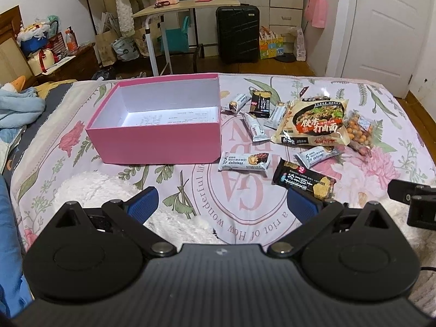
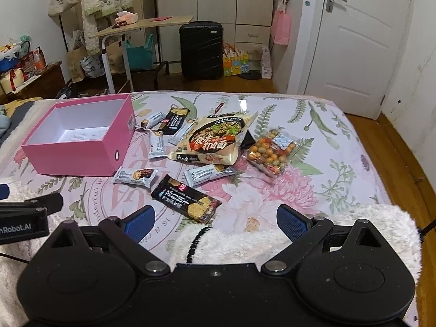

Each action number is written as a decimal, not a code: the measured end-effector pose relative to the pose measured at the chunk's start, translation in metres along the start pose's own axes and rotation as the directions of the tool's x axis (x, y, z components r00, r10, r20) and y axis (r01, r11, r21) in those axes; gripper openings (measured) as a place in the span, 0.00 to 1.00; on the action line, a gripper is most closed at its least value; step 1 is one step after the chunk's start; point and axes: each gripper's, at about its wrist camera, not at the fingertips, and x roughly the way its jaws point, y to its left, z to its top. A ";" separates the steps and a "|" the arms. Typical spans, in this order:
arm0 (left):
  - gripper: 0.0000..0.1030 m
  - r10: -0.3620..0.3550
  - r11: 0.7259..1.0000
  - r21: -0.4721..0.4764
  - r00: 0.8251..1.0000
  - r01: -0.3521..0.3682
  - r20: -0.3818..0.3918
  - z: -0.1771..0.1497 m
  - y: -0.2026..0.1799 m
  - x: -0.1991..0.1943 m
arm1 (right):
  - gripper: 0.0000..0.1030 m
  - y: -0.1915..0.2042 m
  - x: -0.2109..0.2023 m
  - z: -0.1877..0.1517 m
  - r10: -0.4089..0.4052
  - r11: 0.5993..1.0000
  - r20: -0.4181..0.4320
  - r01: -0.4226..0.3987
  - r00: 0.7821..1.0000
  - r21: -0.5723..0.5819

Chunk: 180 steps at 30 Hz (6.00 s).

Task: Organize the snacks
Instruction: 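Lower the left tool onto the white wrapped bar and close it, then lift the white bar with the left tool and carry it over the pink box, then open the left tool to drop the white bar into the pink box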

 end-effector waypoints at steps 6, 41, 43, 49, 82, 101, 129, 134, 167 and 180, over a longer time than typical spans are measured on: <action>0.99 0.012 1.000 -0.009 1.000 -0.012 -0.015 0.005 -0.001 0.009 | 0.95 -0.010 0.004 0.019 0.250 0.967 0.015 -0.250 0.968 0.050; 0.78 0.076 0.897 -0.390 0.942 -0.208 -0.328 0.050 -0.012 0.252 | 0.61 -0.029 0.280 0.037 0.215 0.848 -0.206 -0.078 0.955 0.524; 0.78 0.050 0.878 -0.432 0.937 -0.206 -0.345 0.048 -0.008 0.256 | 0.60 -0.030 0.278 0.034 0.205 0.845 -0.164 -0.090 0.965 0.526; 0.78 0.043 0.848 -0.483 0.937 -0.218 -0.347 0.043 -0.007 0.269 | 0.42 -0.028 0.274 0.033 0.148 0.875 -0.155 -0.057 0.977 0.481; 0.32 -0.039 0.925 -0.371 0.947 -0.087 -0.319 0.030 -0.017 0.268 | 0.31 -0.052 0.247 0.038 0.269 0.920 -0.289 -0.157 0.919 0.360; 0.24 -0.123 0.962 -0.269 0.952 0.046 -0.279 0.014 -0.023 0.220 | 0.31 -0.041 0.206 0.010 0.367 0.890 -0.227 -0.270 0.902 0.367; 0.24 -0.212 0.961 -0.223 0.951 0.162 -0.225 0.020 0.033 0.125 | 0.31 0.027 0.155 0.027 0.519 0.852 -0.295 -0.514 0.802 0.102; 0.24 -0.204 0.959 -0.234 0.961 0.158 -0.188 0.029 0.054 0.106 | 0.31 0.048 0.135 0.045 0.538 0.824 -0.336 -0.566 0.773 0.019; 0.24 -0.278 0.853 -0.484 0.955 0.194 -0.107 0.155 0.142 0.253 | 0.31 0.204 0.252 0.188 0.490 0.757 -0.207 -0.531 0.847 -0.381; 0.24 -0.271 0.849 -0.518 0.930 0.108 -0.250 0.151 0.148 0.360 | 0.30 0.257 0.322 0.177 0.277 0.686 -0.287 -0.398 0.917 -0.609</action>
